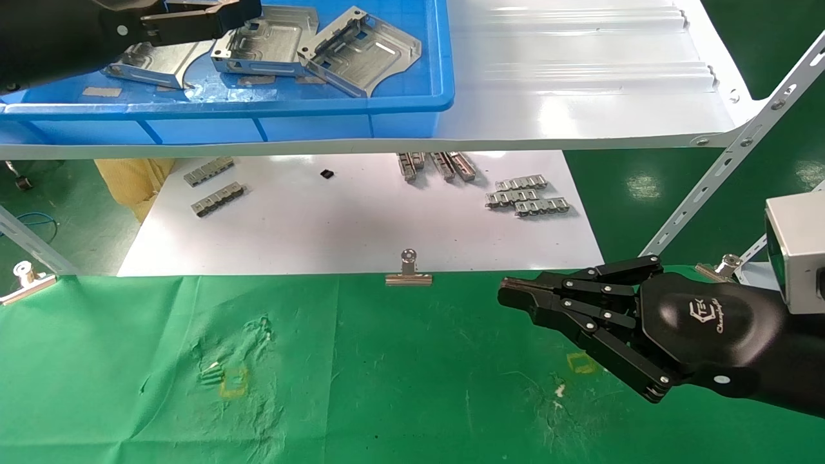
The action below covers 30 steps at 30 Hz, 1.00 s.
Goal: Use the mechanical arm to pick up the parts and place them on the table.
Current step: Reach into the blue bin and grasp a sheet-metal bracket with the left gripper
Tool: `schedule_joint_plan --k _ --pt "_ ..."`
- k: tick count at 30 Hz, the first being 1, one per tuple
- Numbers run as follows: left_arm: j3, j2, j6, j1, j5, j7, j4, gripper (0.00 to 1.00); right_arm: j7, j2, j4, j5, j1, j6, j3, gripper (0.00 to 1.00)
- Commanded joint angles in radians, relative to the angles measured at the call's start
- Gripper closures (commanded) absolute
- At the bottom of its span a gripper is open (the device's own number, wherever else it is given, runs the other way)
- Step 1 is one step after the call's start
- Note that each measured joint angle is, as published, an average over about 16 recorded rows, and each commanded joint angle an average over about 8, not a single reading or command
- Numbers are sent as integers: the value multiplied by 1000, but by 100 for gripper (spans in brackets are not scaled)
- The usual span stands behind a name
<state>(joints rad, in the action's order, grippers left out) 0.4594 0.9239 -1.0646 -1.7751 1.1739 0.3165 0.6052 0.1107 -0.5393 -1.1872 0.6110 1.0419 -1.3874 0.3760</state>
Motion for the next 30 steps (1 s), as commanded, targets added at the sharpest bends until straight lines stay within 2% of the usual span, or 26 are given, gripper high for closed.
schedule_joint_plan --k 1,4,10,14,17,20,22,30 --pt "23 2 20 -40 41 31 -24 2 0 0 0 0 0 0 0 100" --pt "62 34 52 -94 104 106 -49 14 0 0 0 0 0 0 0 100" --pt "145 97 94 -188 230 266 -89 50 0 0 0 0 0 0 0 100" --pt "185 114 119 -213 295 339 -97 66 0 0 0 0 0 0 0 100" --pt "201 120 140 -215 325 374 -92 83 0 0 0 0 0 0 0 100" --pt "208 117 154 -211 339 397 -82 96 0 0 0 0 0 0 0 100" --pt "212 114 159 -208 346 408 -75 100 0 0 0 0 0 0 0 100" --pt "232 101 154 -206 379 461 -62 100 0 0 0 0 0 0 0 100"
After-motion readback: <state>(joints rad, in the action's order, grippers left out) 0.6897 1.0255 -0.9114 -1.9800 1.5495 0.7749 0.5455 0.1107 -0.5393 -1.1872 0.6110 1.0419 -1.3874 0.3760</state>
